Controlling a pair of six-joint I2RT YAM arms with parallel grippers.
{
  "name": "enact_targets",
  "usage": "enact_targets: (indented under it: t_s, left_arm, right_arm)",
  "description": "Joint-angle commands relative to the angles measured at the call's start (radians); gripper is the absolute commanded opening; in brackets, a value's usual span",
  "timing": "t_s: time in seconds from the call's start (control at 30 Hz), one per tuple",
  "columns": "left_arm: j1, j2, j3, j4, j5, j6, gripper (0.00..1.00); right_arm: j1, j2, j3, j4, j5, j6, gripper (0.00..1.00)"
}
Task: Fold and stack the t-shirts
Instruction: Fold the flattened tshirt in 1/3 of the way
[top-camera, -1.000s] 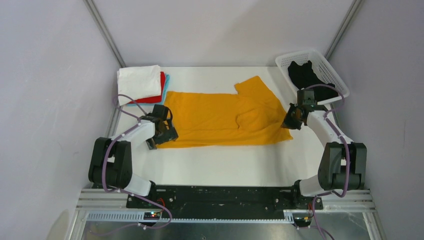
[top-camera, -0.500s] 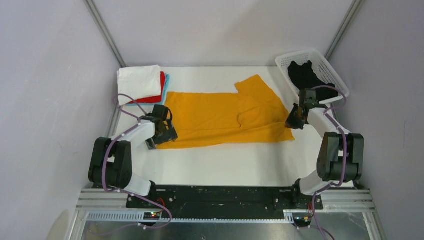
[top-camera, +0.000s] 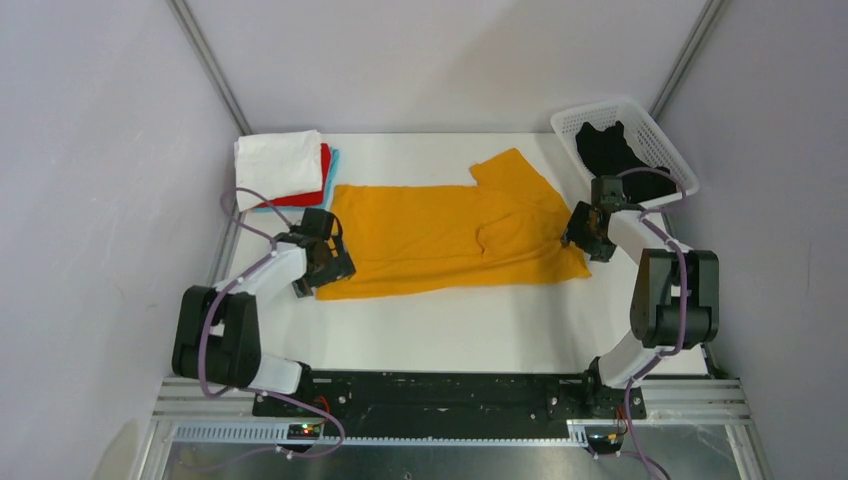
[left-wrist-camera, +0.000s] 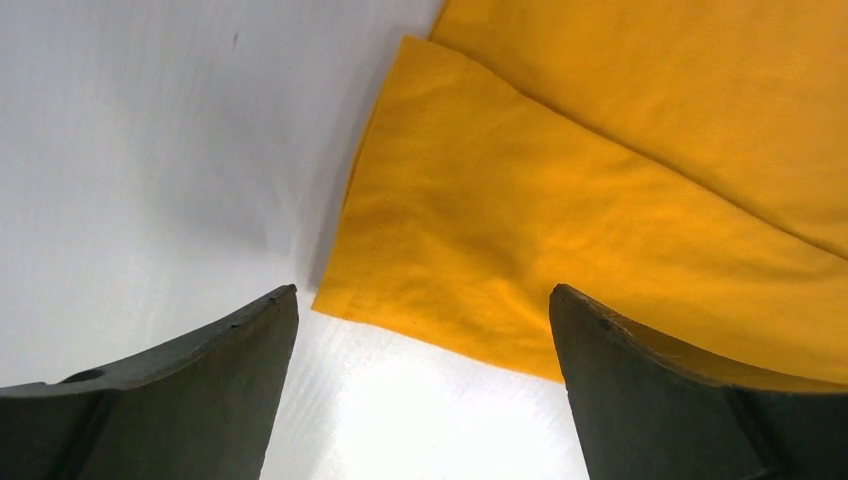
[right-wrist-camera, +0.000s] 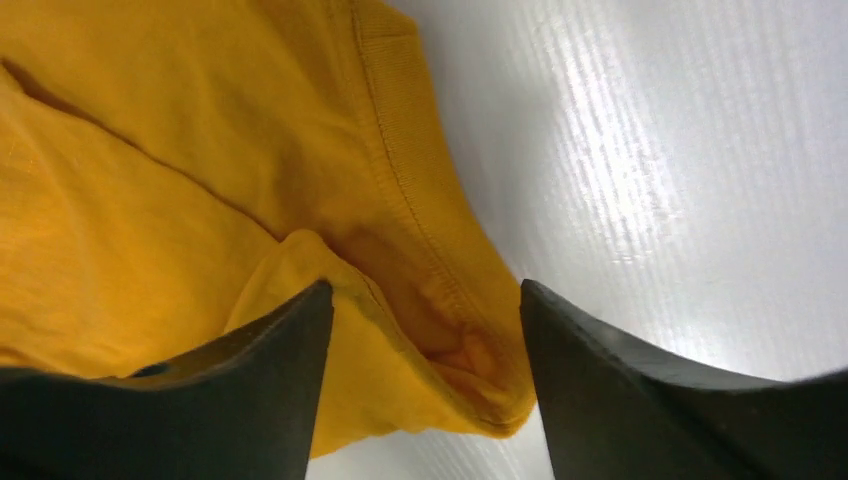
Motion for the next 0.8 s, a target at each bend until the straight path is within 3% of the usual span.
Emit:
enact_targets:
  t_s: [0.0, 0.07, 0.23, 0.53, 0.77]
  left_arm:
    - [-0.004, -0.145, 0.028, 0.001, 0.056, 0.002, 1.0]
    - [-0.018, -0.194, 0.045, 0.002, 0.071, -0.006, 1.0]
    - [-0.07, -0.211, 0.106, 0.012, 0.099, -0.006, 1.0]
    - [-0.081, 0.082, 0.219, 0.081, 0.191, 0.001, 1.0]
    - [-0.081, 0.224, 0.194, 0.087, 0.2, -0.011, 1.0]
  right_arm:
    - [0.039, -0.126, 0.055, -0.02, 0.095, 0.003, 0.87]
    - [0.093, -0.193, 0.053, -0.037, 0.122, 0.007, 0.98]
    - [0.236, -0.27, 0.039, -0.059, 0.123, 0.02, 0.99]
    - [0.295, -0.03, 0.026, 0.147, -0.187, 0.065, 0.99]
    - [0.291, 0.024, -0.036, 0.131, -0.228, 0.087, 0.99]
